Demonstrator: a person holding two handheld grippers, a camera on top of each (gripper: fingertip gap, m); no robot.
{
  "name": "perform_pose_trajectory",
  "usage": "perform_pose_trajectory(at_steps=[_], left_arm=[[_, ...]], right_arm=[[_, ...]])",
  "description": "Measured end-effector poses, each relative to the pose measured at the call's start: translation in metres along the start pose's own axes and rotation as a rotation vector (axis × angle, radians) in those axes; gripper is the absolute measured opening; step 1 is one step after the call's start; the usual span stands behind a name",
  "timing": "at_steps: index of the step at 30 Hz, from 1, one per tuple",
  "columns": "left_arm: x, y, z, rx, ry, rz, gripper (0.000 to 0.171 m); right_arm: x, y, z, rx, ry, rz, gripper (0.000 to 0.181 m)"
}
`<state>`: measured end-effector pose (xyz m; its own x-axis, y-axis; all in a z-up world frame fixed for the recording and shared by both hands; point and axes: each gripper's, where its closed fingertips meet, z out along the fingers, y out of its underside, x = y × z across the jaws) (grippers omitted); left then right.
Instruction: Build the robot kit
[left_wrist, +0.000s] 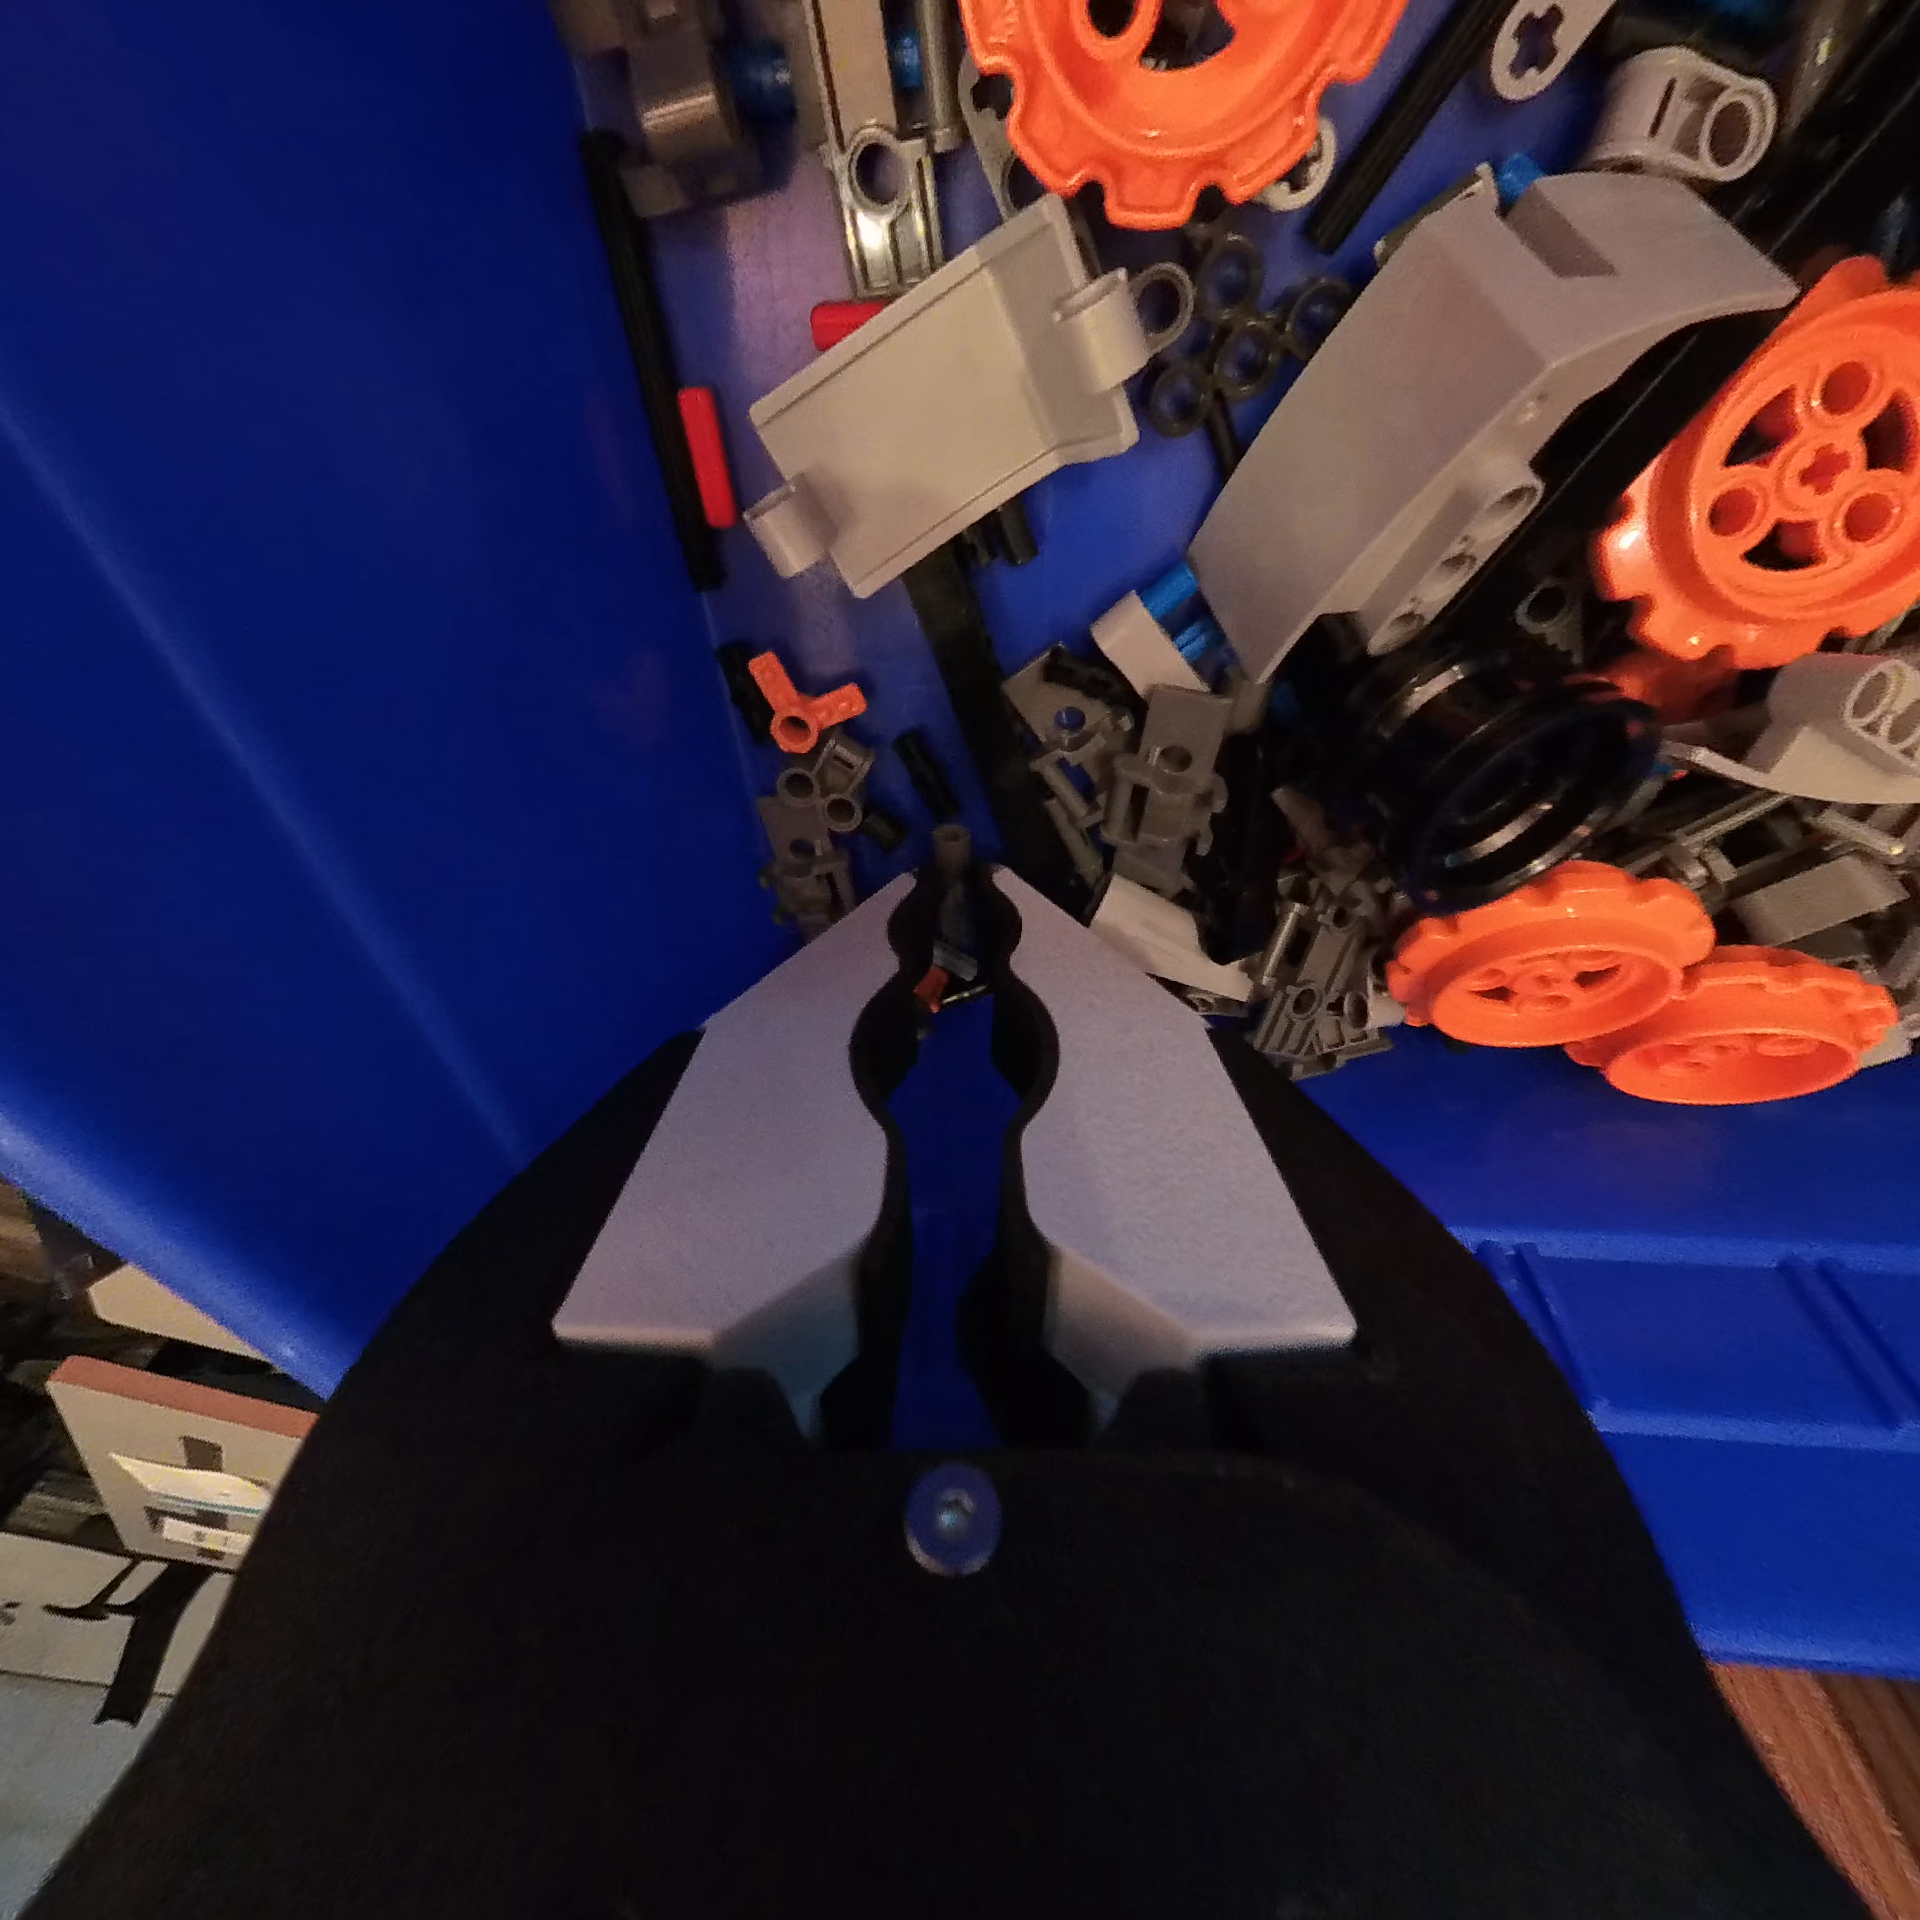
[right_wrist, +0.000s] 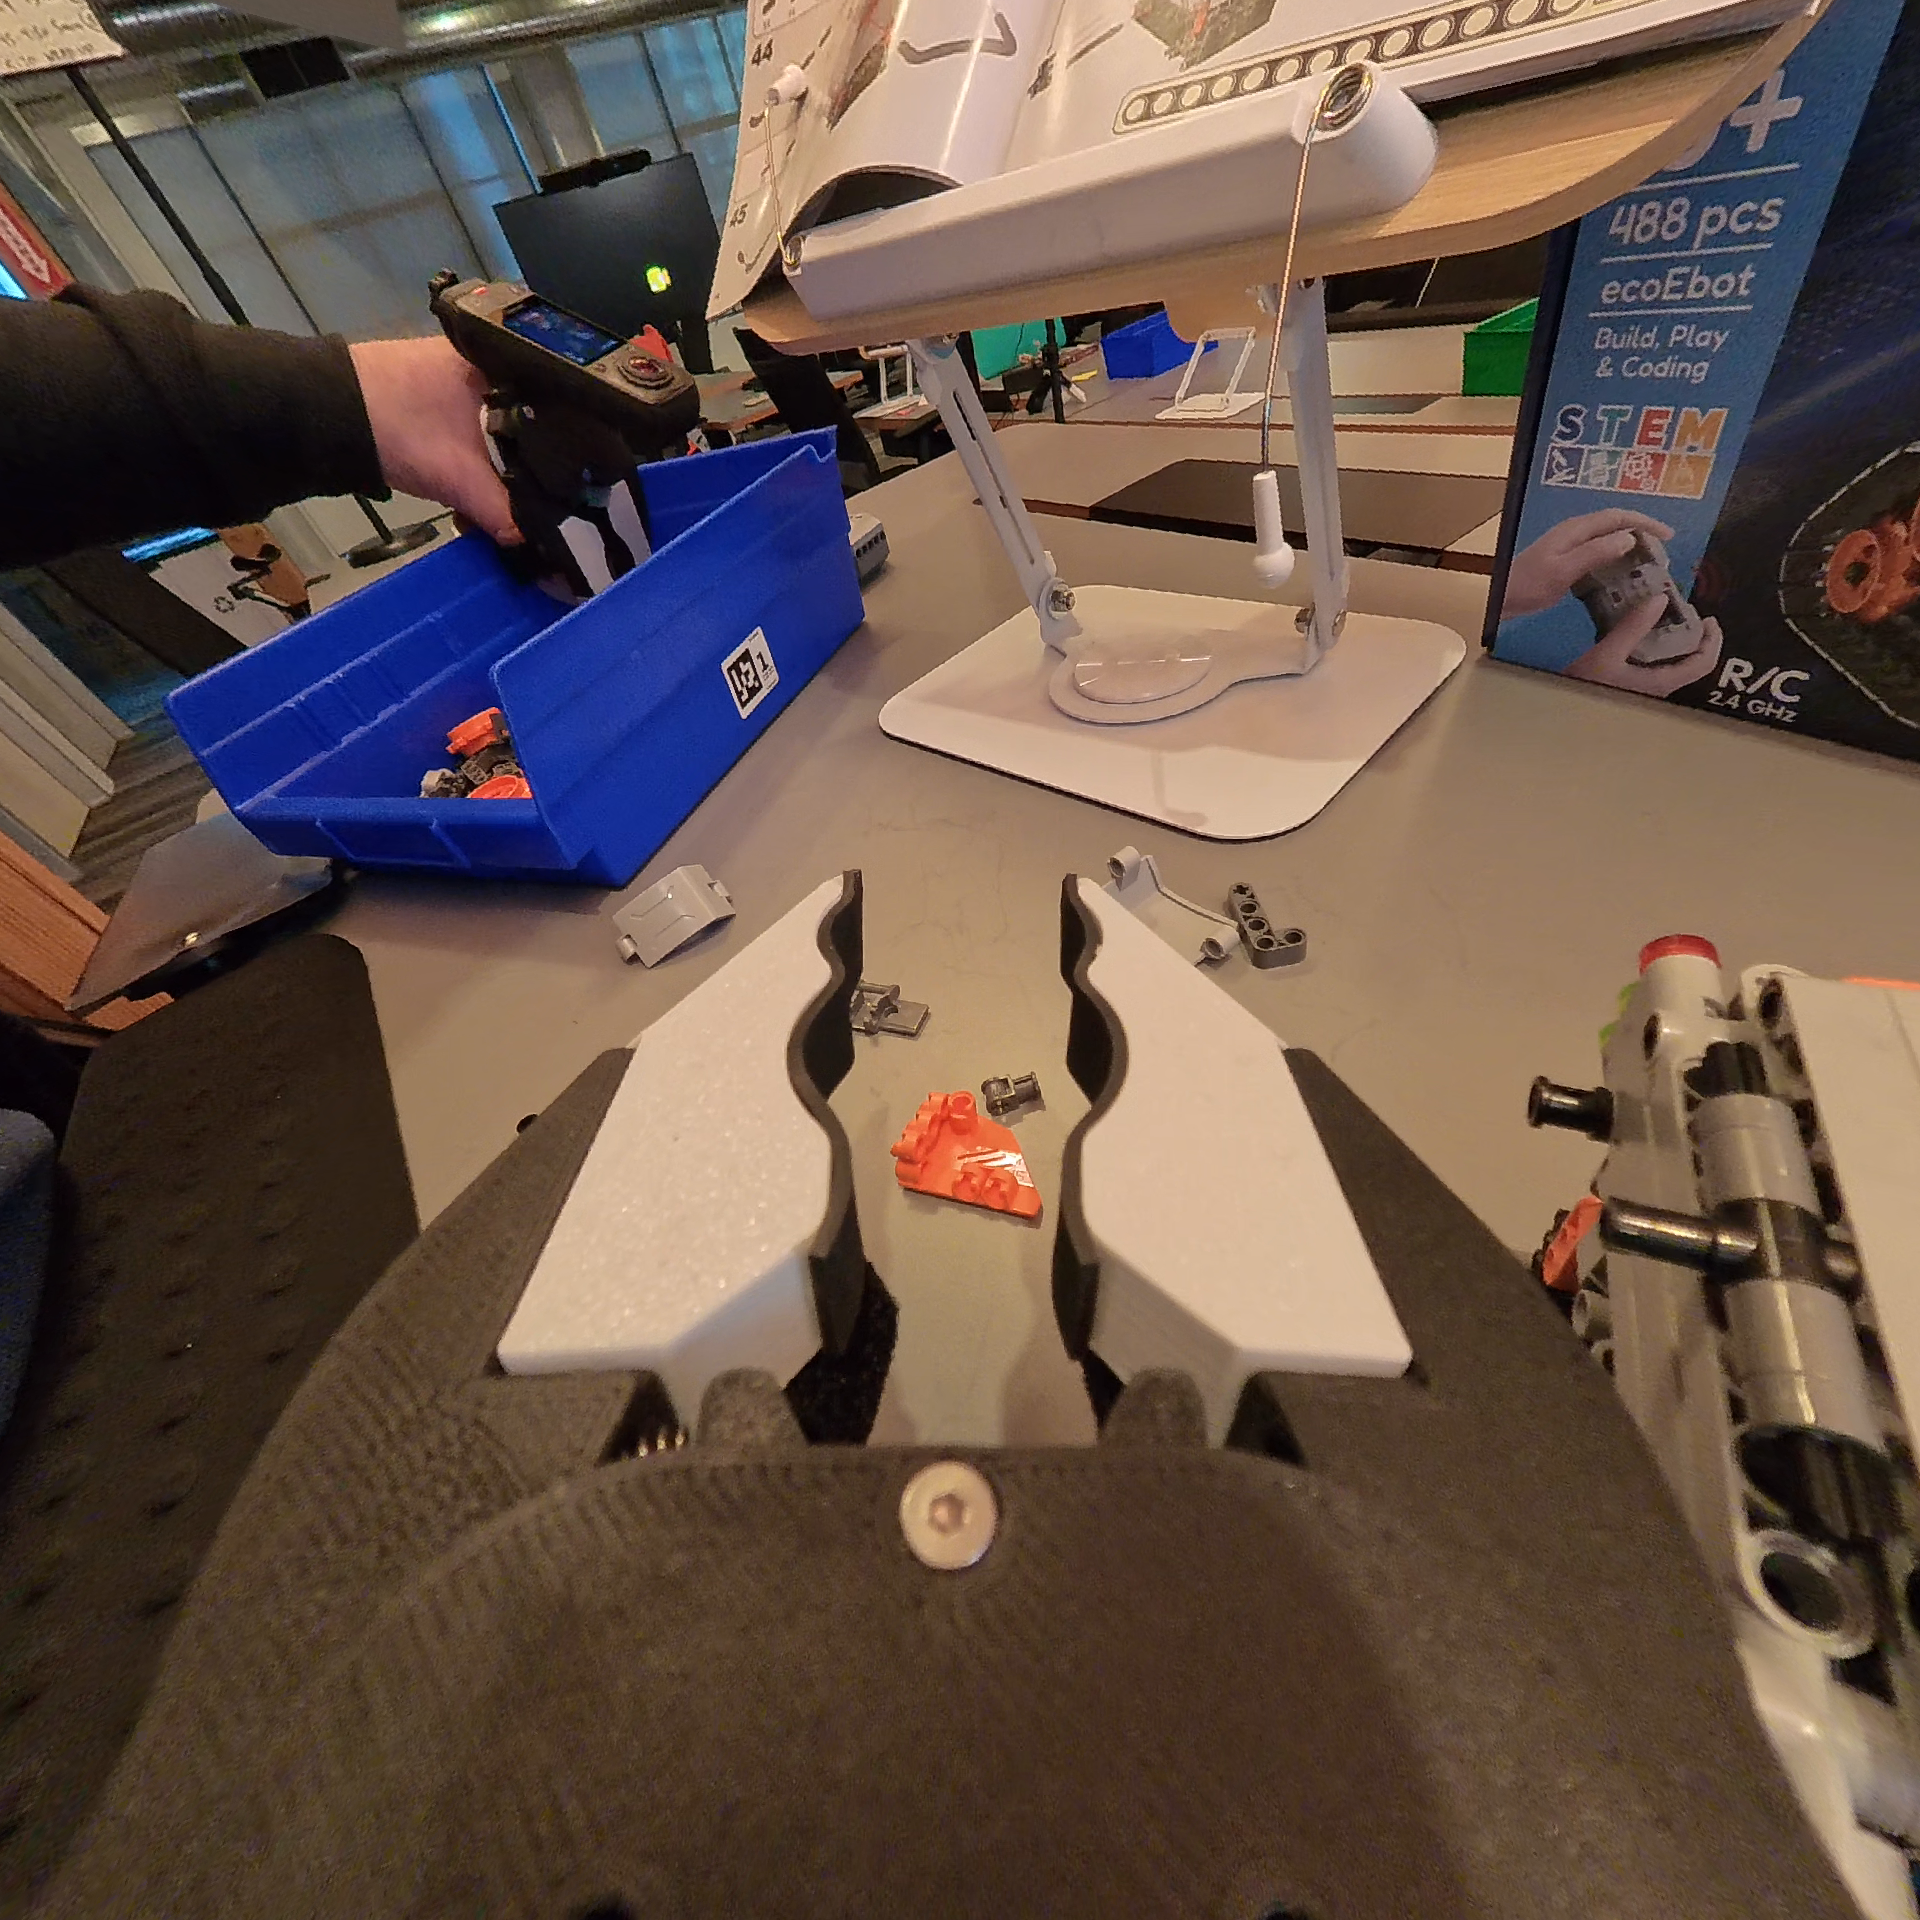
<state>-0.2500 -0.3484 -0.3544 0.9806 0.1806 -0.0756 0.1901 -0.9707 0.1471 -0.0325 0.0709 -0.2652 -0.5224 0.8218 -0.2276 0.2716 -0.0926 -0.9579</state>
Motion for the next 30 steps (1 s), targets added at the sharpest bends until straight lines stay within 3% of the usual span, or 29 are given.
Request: perform_pose_trajectory(at_steps=[6, 8, 11, 14, 17, 22, 26, 30], left_arm=[[-0.001, -0.008, -0.028, 0.083, -0.028, -0.012, 0.005], [0.001, -0.012, -0.049, 0.111, -0.032, -0.019, 0.005], [0.022, -0.041, -0.099, 0.223, -0.024, 0.006, 0.004], [0.073, -0.091, -0.154, 0.353, 0.007, 0.100, 0.004], [0.151, -0.140, -0.180, 0.390, 0.063, 0.290, 0.005], [0.274, -0.204, -0.161, 0.390, 0.147, 0.502, 0.004], [0.310, -0.227, -0.125, 0.314, 0.109, 0.598, 0.004], [0.320, -0.242, -0.096, 0.257, 0.110, 0.609, 0.004]], right_arm=[[0.000, 0.000, 0.000, 0.000, -0.002, 0.000, 0.036], [0.000, 0.000, 0.000, 0.001, -0.002, 0.000, 0.035], [-0.001, 0.000, 0.000, 0.001, -0.002, -0.002, 0.035], [0.001, 0.000, 0.000, 0.002, 0.005, 0.000, 0.035], [0.002, 0.000, 0.000, 0.001, 0.009, 0.003, 0.035], [0.002, 0.000, -0.001, 0.000, 0.014, 0.003, 0.035], [0.003, -0.001, -0.002, 0.007, 0.016, 0.008, 0.035], [0.004, -0.001, -0.003, 0.012, 0.022, 0.017, 0.035]])
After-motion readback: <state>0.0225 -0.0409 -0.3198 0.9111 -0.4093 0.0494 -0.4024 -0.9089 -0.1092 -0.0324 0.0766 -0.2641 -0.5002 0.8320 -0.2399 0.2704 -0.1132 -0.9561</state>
